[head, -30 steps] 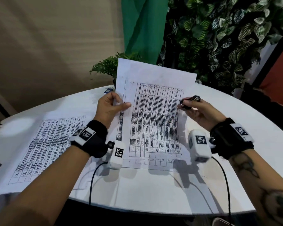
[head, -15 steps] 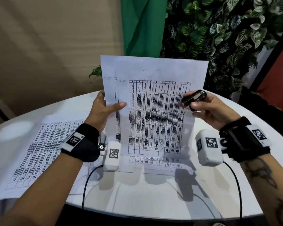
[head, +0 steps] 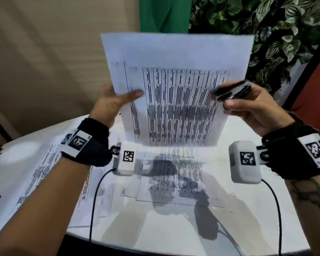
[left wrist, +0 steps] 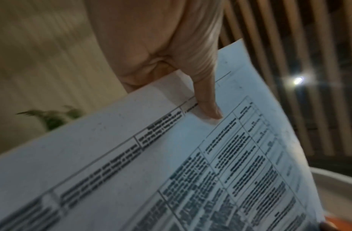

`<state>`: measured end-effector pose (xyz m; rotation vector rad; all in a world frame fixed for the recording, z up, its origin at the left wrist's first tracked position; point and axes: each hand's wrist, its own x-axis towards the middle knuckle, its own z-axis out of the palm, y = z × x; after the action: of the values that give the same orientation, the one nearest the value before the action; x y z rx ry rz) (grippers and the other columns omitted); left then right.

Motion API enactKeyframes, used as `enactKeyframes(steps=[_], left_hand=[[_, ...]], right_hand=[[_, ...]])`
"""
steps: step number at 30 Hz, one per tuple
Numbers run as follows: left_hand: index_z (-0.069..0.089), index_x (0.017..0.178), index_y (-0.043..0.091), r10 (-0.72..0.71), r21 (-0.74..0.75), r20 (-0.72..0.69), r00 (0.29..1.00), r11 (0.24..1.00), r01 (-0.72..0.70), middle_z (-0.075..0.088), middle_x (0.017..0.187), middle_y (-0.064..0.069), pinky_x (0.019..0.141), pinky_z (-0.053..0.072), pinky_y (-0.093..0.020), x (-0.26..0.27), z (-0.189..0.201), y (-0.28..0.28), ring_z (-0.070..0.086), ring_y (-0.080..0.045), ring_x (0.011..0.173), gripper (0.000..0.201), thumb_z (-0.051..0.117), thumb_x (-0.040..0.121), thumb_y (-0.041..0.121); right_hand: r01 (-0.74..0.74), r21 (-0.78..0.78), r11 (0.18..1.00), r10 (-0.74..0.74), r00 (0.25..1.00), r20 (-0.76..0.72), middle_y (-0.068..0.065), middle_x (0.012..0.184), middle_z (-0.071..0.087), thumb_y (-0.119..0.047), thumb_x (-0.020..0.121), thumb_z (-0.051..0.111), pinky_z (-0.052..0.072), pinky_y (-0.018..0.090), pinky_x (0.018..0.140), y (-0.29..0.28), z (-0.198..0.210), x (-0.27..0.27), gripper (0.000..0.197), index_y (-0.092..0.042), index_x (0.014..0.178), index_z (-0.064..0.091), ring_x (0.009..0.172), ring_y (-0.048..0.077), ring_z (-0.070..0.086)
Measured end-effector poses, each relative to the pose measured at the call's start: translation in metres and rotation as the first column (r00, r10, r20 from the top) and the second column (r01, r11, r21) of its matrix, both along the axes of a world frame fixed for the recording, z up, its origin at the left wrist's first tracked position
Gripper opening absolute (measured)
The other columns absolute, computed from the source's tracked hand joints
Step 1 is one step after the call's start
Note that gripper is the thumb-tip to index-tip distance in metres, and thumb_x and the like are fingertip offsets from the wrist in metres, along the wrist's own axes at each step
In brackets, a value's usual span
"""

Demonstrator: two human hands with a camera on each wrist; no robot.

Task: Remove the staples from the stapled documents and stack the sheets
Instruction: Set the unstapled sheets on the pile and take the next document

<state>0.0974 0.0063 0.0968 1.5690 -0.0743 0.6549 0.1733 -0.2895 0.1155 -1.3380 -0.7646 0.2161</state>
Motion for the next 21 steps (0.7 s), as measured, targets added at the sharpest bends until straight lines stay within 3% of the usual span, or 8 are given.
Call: enactKeyframes(steps=[2, 6, 9, 12, 15, 18, 20, 21], left_hand=[[0.074, 0.077, 0.022, -0.006, 0.010, 0.042, 0.999, 1.000, 0.006, 0.074, 0.078, 0.010, 0.068, 0.056, -0.026, -0.002, 0.016, 0.001, 0.069, -0.007, 0.076, 0.017, 0.080, 0.067, 0.009], [0.071, 0.085, 0.019, -0.012, 0.099, 0.036, 0.999, 0.995, 0.009, 0.074, 0.082, 0.013, 0.075, 0.053, -0.020, -0.010, 0.008, 0.000, 0.069, -0.004, 0.080, 0.025, 0.081, 0.063, 0.016], [0.069, 0.096, 0.008, 0.001, 0.112, -0.125, 0.992, 0.994, 0.013, 0.074, 0.081, 0.013, 0.074, 0.052, -0.017, -0.014, -0.026, -0.001, 0.069, -0.003, 0.081, 0.026, 0.074, 0.070, 0.005], [0.067, 0.106, 0.002, 0.026, 0.149, -0.264, 0.964, 0.989, 0.014, 0.074, 0.082, 0.012, 0.067, 0.053, -0.017, -0.024, -0.058, 0.002, 0.070, -0.004, 0.080, 0.040, 0.078, 0.068, 0.011], [0.058, 0.119, 0.011, 0.026, 0.054, -0.313, 0.949, 0.998, -0.010, 0.074, 0.098, 0.003, 0.077, 0.058, -0.030, -0.037, -0.068, -0.002, 0.070, -0.015, 0.092, 0.068, 0.084, 0.057, 0.023], [0.048, 0.123, 0.025, 0.121, -0.034, -0.219, 0.968, 0.991, -0.132, 0.068, 0.113, -0.003, 0.092, 0.053, -0.035, -0.045, -0.063, -0.009, 0.063, -0.019, 0.109, 0.079, 0.089, 0.055, 0.028], [0.041, 0.121, 0.039, 0.239, 0.063, -0.096, 0.966, 0.970, -0.234, 0.063, 0.116, 0.002, 0.100, 0.046, -0.034, -0.050, -0.056, -0.015, 0.059, -0.011, 0.111, 0.084, 0.088, 0.052, 0.041], [0.038, 0.123, 0.039, 0.271, 0.136, -0.046, 0.961, 0.955, -0.263, 0.061, 0.116, 0.007, 0.100, 0.043, -0.026, -0.053, -0.051, -0.021, 0.057, -0.004, 0.110, 0.086, 0.088, 0.053, 0.044]], right_hand=[[-0.027, 0.045, 0.999, 0.024, 0.998, 0.053, -0.001, 0.091, 0.074, -0.035, 0.039, 0.092, 0.054, 0.018, 0.068, -0.004, 0.012, -0.006, 0.058, -0.022, 0.092, 0.071, 0.087, 0.010, 0.067], [-0.005, 0.062, 0.998, 0.001, 0.998, 0.062, -0.001, 0.088, 0.074, -0.036, 0.038, 0.091, 0.052, 0.017, 0.069, -0.009, -0.005, -0.013, 0.059, -0.019, 0.091, 0.072, 0.083, 0.009, 0.067], [0.100, -0.025, 0.995, -0.102, 0.994, -0.049, -0.004, 0.084, 0.073, -0.045, 0.031, 0.091, 0.050, 0.013, 0.058, -0.003, -0.042, -0.017, 0.065, -0.021, 0.088, 0.072, 0.072, 0.004, 0.065], [0.105, -0.110, 0.988, -0.119, 0.984, -0.135, -0.004, 0.085, 0.073, -0.050, 0.027, 0.090, 0.048, 0.013, 0.056, -0.003, -0.070, -0.028, 0.068, -0.022, 0.087, 0.072, 0.069, 0.003, 0.064], [0.058, -0.159, 0.986, -0.087, 0.979, -0.183, -0.004, 0.087, 0.073, -0.052, 0.025, 0.090, 0.048, 0.013, 0.057, -0.011, -0.082, -0.044, 0.068, -0.026, 0.085, 0.074, 0.074, 0.004, 0.065], [0.025, -0.188, 0.982, -0.065, 0.976, -0.209, -0.005, 0.086, 0.073, -0.054, 0.021, 0.089, 0.048, 0.014, 0.056, -0.020, -0.088, -0.055, 0.068, -0.028, 0.082, 0.074, 0.074, 0.004, 0.065], [0.011, -0.187, 0.982, -0.053, 0.974, -0.219, -0.003, 0.085, 0.073, -0.052, 0.021, 0.090, 0.048, 0.014, 0.057, -0.022, -0.090, -0.060, 0.068, -0.026, 0.082, 0.075, 0.073, 0.005, 0.065], [0.008, -0.181, 0.983, -0.049, 0.974, -0.220, -0.002, 0.085, 0.073, -0.052, 0.022, 0.091, 0.048, 0.015, 0.057, -0.023, -0.091, -0.062, 0.068, -0.026, 0.082, 0.075, 0.074, 0.006, 0.065]])
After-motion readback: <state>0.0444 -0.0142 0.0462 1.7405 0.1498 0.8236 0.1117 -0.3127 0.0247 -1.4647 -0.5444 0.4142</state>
